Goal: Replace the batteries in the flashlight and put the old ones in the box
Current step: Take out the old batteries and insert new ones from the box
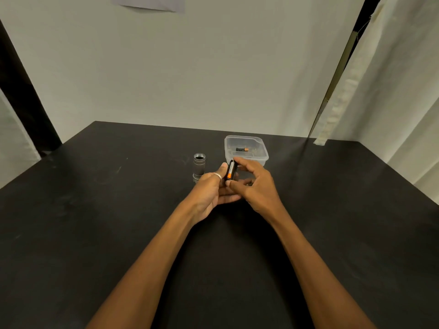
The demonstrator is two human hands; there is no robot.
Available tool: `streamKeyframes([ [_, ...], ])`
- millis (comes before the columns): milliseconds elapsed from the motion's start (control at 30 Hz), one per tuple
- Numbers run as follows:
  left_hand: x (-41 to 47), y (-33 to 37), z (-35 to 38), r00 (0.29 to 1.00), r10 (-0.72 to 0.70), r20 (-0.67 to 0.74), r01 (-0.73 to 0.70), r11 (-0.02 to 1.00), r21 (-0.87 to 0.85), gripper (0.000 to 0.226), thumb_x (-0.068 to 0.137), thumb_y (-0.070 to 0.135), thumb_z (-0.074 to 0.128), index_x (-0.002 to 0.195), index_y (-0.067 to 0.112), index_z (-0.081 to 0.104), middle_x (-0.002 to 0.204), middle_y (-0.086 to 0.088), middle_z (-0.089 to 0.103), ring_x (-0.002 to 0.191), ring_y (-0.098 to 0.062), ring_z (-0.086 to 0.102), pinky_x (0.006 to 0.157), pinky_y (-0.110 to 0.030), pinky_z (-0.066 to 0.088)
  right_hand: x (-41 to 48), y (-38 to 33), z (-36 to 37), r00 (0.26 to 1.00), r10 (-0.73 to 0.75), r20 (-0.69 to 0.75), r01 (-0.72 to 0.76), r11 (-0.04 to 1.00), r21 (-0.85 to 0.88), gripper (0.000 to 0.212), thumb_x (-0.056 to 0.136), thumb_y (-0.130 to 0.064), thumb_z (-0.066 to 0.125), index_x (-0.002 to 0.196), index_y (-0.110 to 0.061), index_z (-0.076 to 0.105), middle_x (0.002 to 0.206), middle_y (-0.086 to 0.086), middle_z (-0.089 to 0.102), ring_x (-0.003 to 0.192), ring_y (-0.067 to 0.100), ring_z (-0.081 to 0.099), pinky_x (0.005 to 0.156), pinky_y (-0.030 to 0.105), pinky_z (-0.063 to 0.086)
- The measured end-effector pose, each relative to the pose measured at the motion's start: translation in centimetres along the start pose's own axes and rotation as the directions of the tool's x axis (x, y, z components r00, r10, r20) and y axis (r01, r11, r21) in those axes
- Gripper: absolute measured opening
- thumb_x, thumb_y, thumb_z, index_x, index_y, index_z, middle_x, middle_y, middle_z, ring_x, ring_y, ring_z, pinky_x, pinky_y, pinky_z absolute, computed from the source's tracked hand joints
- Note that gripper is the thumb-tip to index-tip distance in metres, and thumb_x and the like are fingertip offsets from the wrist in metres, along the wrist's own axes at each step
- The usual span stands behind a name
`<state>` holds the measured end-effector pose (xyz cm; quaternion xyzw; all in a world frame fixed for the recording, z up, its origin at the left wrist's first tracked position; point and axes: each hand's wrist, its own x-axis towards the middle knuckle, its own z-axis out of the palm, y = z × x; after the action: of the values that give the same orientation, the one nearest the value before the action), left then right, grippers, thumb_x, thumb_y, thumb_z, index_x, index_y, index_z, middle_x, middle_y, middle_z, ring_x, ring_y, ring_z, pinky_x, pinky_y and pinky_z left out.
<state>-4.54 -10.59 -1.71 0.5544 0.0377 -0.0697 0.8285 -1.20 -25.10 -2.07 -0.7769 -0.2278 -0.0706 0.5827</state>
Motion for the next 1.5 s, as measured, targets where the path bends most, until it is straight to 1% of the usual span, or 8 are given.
streamKeyframes([
  [267,0.4,-0.4,-0.3,0.999,0.041,-0.010,-0.040,0.997,0.064,0.024,0.106,0.025,0.055,0.115,0.007,0.068,0.068,0.002,0.062,0.074,-0.008,0.064,0.074,-0.029,0.060,-0.1,0.0,-0.2,0.997,-0.071,0.005,0.070,0.983,-0.172,0.072,0.081,-0.009,0.081,0.147,-0.021,0.055,0.133,-0.002,0.055,0.119,0.009,0.057,0.092,0.020,0.050],
  [367,0.3,-0.3,-0.2,0.999,0.038,-0.014,-0.037,0.998,0.056,0.026,0.108,0.022,0.050,0.114,0.002,0.067,0.072,-0.001,0.062,0.077,-0.010,0.063,0.072,-0.027,0.059,-0.2,0.1,-0.1,0.997,-0.070,-0.014,0.066,0.984,-0.164,0.073,0.081,-0.012,0.084,0.146,-0.019,0.053,0.133,-0.005,0.056,0.120,0.006,0.057,0.090,0.020,0.051],
  [567,0.2,-0.3,-0.2,0.998,0.049,-0.025,-0.048,0.997,0.056,0.031,0.109,0.015,0.045,0.125,-0.001,0.066,0.106,-0.020,0.061,0.087,-0.014,0.062,0.072,-0.026,0.060,-0.1,0.1,-0.1,0.998,-0.057,-0.013,0.054,0.986,-0.157,0.074,0.079,-0.013,0.087,0.144,-0.019,0.053,0.135,-0.004,0.060,0.120,0.000,0.057,0.087,0.013,0.050],
  [933,0.4,-0.4,-0.5,0.999,0.040,-0.017,-0.040,0.999,0.013,0.028,0.107,0.017,0.051,0.128,0.003,0.064,0.106,-0.014,0.071,0.081,-0.010,0.070,0.084,-0.035,0.062,-0.2,0.3,-0.1,0.999,-0.048,-0.005,0.048,0.996,-0.079,0.068,0.080,-0.004,0.084,0.141,-0.017,0.056,0.133,-0.003,0.061,0.120,0.003,0.060,0.087,0.010,0.053],
  [1067,0.6,-0.5,-0.5,0.999,0.036,-0.024,-0.036,0.999,-0.015,0.025,0.107,0.016,0.052,0.125,0.004,0.065,0.100,-0.010,0.073,0.082,-0.011,0.072,0.083,-0.035,0.062,0.2,-0.1,-1.1,0.999,-0.034,0.040,0.040,0.987,-0.157,0.067,0.080,-0.011,0.086,0.141,-0.016,0.057,0.137,-0.006,0.059,0.123,0.003,0.058,0.092,0.018,0.052],
  [1167,0.8,-0.5,-0.5,0.998,0.030,-0.054,-0.032,0.999,-0.025,0.023,0.107,0.016,0.053,0.124,0.005,0.065,0.099,-0.008,0.074,0.083,-0.012,0.075,0.076,-0.031,0.063,1.8,-0.6,-2.9,1.000,-0.010,-0.026,0.007,0.994,-0.111,0.049,0.086,-0.011,0.081,0.132,-0.016,0.067,0.132,-0.003,0.066,0.117,0.005,0.063,0.092,0.026,0.056],
  [1333,1.0,-0.6,-0.6,0.997,0.012,-0.073,-0.013,1.000,-0.007,0.022,0.106,0.017,0.054,0.123,0.008,0.064,0.103,-0.009,0.075,0.087,-0.014,0.076,0.074,-0.030,0.062,8.3,-1.5,-4.3,0.994,-0.007,-0.109,-0.040,0.906,-0.421,0.019,0.092,-0.009,0.069,0.106,-0.014,0.081,0.101,-0.002,0.078,0.090,0.006,0.069,0.073,0.005,0.047],
  [1500,1.4,-0.6,-0.9,0.997,0.000,-0.071,-0.001,1.000,-0.012,0.020,0.106,0.017,0.054,0.121,0.011,0.066,0.106,-0.009,0.076,0.090,-0.014,0.077,0.074,-0.030,0.062,15.1,-1.4,-3.5,0.967,0.173,0.189,0.015,0.700,-0.714,0.017,0.088,-0.005,0.075,0.103,-0.008,0.081,0.109,0.008,0.077,0.104,0.023,0.069,0.086,0.026,0.049],
])
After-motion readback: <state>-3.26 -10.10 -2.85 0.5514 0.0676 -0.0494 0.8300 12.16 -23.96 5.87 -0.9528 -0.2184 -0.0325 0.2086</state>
